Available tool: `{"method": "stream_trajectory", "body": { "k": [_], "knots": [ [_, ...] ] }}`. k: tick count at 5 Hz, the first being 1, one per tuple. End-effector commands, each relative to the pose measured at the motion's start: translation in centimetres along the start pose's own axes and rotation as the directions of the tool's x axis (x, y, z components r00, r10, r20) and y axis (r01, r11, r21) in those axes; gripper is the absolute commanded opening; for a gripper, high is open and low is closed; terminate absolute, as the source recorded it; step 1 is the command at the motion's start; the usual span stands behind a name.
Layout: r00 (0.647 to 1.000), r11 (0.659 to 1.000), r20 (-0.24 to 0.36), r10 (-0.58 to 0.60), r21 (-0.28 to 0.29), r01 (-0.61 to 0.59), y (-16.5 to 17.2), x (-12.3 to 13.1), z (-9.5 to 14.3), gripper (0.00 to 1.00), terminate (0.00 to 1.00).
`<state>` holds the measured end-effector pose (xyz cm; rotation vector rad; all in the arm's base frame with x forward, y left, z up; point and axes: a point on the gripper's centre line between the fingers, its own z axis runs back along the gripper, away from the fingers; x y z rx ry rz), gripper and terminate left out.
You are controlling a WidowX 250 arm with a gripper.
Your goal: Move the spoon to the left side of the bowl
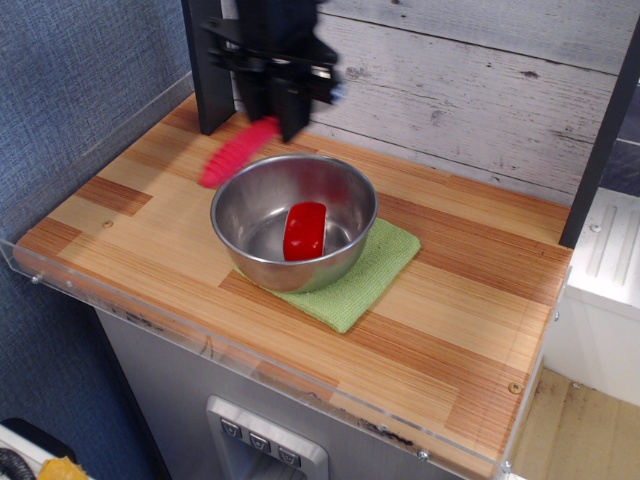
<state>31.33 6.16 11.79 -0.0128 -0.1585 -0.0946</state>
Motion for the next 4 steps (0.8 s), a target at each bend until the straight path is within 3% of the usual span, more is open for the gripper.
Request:
{"method": "stream_trajectory", "body": {
  "k": [1,2,3,4],
  "knots": [
    [0.994,0.989,0.014,0.109,0.1,-0.11,4.7,-1.1,1.6,0.0,0.0],
    [0.988,0.975,0.05,0.144,0.166,-0.15,6.9,-3.0,1.3,0.0,0.0],
    [0.98,0.968,0.087,0.179,0.16,-0.191,9.2,-3.8,-0.5,0.0,0.0],
    [0.98,0.972,0.083,0.181,0.137,-0.191,10.3,-3.9,-2.8,0.0,0.0]
  ]
}}
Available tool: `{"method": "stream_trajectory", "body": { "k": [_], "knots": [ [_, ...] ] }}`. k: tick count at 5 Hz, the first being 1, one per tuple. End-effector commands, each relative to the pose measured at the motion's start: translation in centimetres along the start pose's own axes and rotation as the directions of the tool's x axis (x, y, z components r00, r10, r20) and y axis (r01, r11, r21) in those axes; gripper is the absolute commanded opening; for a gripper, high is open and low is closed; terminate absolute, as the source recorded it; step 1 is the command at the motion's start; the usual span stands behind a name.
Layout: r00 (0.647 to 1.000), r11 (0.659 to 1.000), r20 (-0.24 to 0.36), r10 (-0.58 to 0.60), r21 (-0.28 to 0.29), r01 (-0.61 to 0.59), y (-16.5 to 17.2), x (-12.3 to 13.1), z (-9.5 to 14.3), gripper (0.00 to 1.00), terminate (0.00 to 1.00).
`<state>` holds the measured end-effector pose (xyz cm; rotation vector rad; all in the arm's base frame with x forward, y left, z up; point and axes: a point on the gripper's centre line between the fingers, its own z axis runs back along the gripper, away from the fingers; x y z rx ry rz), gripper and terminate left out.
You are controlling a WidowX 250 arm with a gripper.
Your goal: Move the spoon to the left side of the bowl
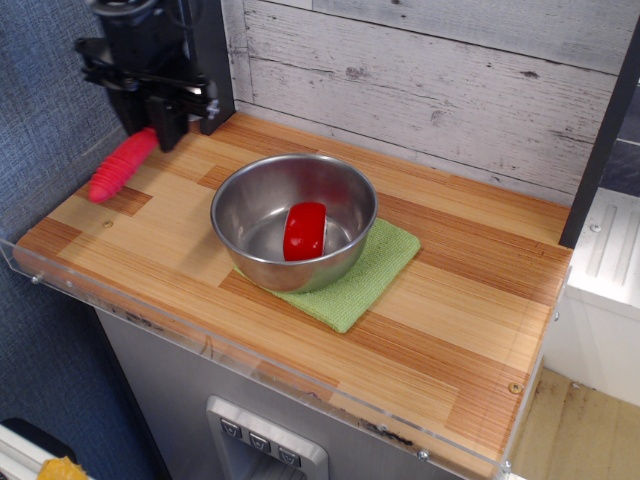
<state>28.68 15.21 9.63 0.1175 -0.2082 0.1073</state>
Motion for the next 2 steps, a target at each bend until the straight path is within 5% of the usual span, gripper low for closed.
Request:
{"method": "stream_trajectory", "body": {
  "k": [1,2],
  "knots": [
    [0.998,0.997,0.064,-0.027,-0.067,0.031,2.1,0.2,-4.2,0.0,0.0],
    [0.996,0.992,0.056,-0.067,-0.1,0.072,1.8,0.7,-6.3,0.0,0.0]
  ]
}}
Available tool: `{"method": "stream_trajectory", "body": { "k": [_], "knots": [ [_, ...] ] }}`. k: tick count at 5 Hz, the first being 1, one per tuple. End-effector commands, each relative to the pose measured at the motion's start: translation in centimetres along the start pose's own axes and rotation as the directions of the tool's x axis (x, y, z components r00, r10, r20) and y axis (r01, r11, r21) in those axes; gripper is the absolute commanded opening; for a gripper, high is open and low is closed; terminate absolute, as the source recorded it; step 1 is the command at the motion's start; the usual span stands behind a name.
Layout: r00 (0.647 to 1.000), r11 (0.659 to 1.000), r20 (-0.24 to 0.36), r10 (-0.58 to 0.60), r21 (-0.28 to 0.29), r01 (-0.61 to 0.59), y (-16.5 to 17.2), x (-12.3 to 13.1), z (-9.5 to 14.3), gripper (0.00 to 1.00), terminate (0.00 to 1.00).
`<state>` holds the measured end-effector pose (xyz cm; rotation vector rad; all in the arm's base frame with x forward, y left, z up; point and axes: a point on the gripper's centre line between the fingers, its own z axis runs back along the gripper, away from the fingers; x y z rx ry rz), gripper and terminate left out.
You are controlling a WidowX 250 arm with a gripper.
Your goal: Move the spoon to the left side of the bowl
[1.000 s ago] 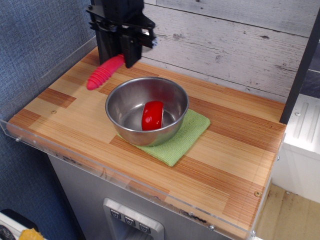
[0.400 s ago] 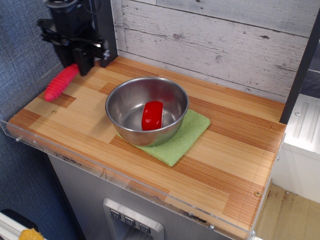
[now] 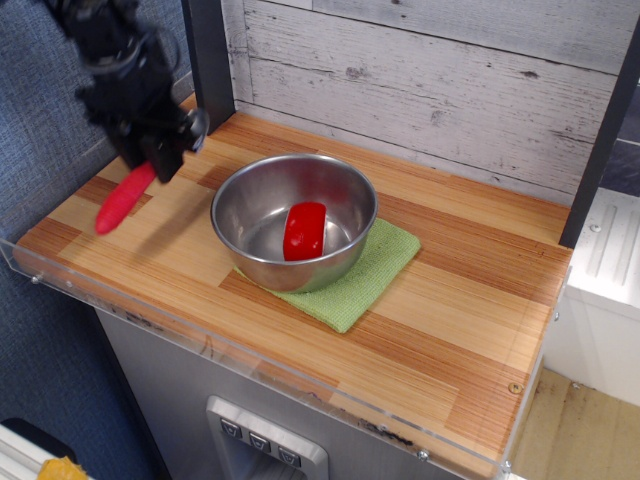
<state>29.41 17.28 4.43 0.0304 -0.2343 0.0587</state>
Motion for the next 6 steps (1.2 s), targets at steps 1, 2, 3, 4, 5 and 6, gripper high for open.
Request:
{"method": "stream_trajectory", "body": {
  "k": [1,2,3,4,5,6],
  "knots": [
    [0.999,0.999,0.014,-0.038,-0.019,0.038,0.5,1.1,-1.8,0.0,0.0],
    [0.999,0.998,0.014,-0.047,-0.045,0.048,-0.5,1.3,-3.0,0.0,0.0],
    [0.997,0.994,-0.011,-0.077,-0.076,0.076,-2.1,1.9,-3.9,0.0,0.0],
    [0.997,0.994,-0.006,-0.08,-0.07,0.079,-2.5,2.0,-3.3,1.0,0.0],
    [0.998,0.996,0.032,-0.062,-0.058,0.064,-2.8,1.8,-1.7,1.0,0.0],
    [0.995,0.998,0.083,-0.047,-0.045,0.051,-3.4,1.9,0.3,1.0,0.0]
  ]
}}
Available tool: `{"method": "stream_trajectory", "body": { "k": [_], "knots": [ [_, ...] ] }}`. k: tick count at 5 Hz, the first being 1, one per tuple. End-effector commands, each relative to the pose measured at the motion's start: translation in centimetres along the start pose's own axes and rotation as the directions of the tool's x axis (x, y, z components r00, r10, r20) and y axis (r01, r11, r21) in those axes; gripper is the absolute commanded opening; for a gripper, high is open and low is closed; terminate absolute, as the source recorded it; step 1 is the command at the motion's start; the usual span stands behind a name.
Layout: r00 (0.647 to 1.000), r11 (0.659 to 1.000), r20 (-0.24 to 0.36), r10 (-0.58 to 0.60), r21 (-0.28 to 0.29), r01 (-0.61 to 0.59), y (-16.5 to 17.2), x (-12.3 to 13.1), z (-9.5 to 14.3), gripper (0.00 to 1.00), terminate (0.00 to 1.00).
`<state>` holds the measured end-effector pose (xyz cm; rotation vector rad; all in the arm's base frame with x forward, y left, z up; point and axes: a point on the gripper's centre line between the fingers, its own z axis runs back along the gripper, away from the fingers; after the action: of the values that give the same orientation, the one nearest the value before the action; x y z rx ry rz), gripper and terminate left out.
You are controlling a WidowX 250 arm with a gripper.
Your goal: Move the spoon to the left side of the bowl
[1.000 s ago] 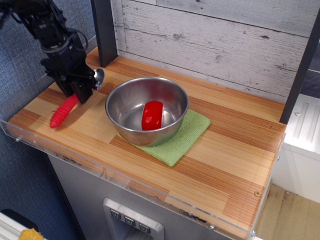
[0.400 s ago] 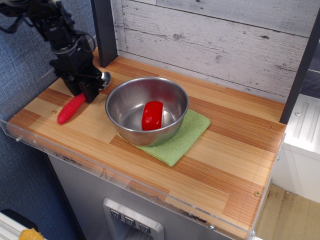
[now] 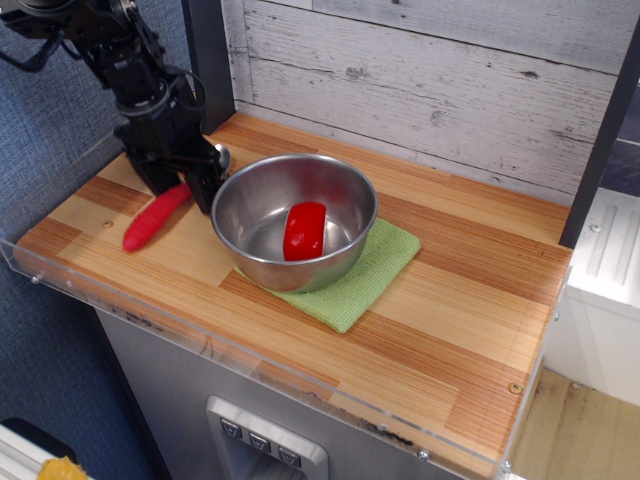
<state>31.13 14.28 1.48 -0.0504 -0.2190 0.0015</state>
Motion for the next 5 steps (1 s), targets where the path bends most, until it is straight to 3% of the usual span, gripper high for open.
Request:
{"method": "stream_trajectory", "body": {
  "k": [1,2,3,4,5],
  "knots": [
    [0.992,0.996,0.128,-0.002,0.085,-0.009,-1.4,1.3,5.9,1.0,0.0],
    [0.993,0.994,0.113,0.031,0.104,-0.042,-0.8,0.9,7.7,1.0,0.0],
    [0.994,0.996,0.091,0.063,0.055,-0.068,-1.1,1.4,9.3,1.0,0.0],
    [0.981,0.987,0.13,0.141,-0.093,-0.129,-4.2,2.6,10.4,1.0,0.0],
    [0.988,0.993,0.14,0.064,-0.104,-0.05,-9.3,3.9,11.6,1.0,0.0]
  ]
}}
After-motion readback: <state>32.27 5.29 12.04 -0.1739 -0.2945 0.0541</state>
